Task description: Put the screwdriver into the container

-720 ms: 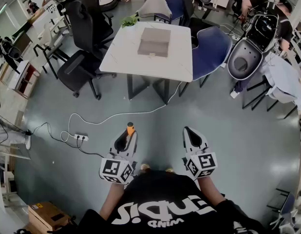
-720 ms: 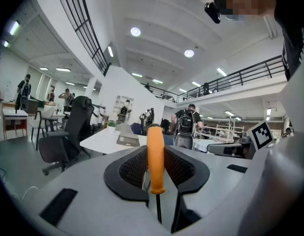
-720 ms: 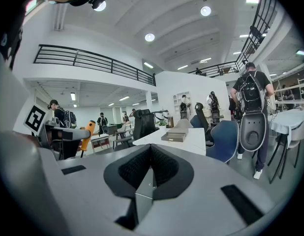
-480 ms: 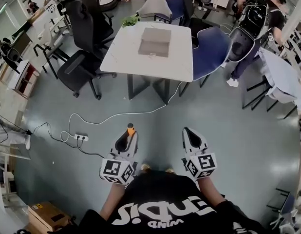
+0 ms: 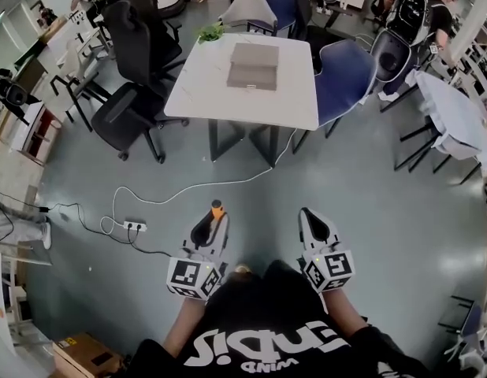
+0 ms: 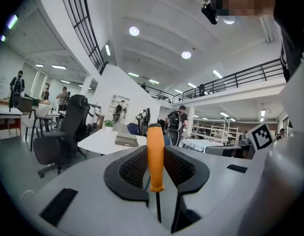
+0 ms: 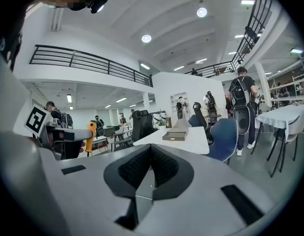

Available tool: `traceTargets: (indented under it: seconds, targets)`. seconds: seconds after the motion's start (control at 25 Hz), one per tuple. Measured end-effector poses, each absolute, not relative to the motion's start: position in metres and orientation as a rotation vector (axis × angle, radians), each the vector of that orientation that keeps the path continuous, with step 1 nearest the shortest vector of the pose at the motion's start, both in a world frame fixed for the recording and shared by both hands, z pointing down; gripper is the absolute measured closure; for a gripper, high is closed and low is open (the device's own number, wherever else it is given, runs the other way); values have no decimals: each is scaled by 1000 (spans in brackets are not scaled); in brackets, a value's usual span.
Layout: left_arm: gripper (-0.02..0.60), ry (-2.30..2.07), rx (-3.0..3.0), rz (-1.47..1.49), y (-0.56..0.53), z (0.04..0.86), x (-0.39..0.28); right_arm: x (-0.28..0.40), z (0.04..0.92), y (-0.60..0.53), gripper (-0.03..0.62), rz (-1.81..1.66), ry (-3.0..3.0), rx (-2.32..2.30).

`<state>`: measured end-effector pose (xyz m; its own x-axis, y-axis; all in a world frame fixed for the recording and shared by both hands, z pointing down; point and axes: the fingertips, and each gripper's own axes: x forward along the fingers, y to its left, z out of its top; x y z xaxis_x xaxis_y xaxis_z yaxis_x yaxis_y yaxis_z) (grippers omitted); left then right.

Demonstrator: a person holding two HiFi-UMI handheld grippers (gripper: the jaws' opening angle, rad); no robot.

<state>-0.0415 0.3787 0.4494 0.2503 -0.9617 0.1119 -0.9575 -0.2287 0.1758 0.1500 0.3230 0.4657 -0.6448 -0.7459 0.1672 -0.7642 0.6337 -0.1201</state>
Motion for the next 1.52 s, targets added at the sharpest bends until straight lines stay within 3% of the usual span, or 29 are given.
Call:
traceTargets:
  seconds: [0.6, 1.52]
  targets:
    - [468, -1773, 2378, -19, 299, 467, -79, 115, 492, 252, 582, 303, -2724, 1348]
    - [468, -1876, 2282, -22, -12, 437, -131, 67, 456, -78, 582, 292, -2787, 1194]
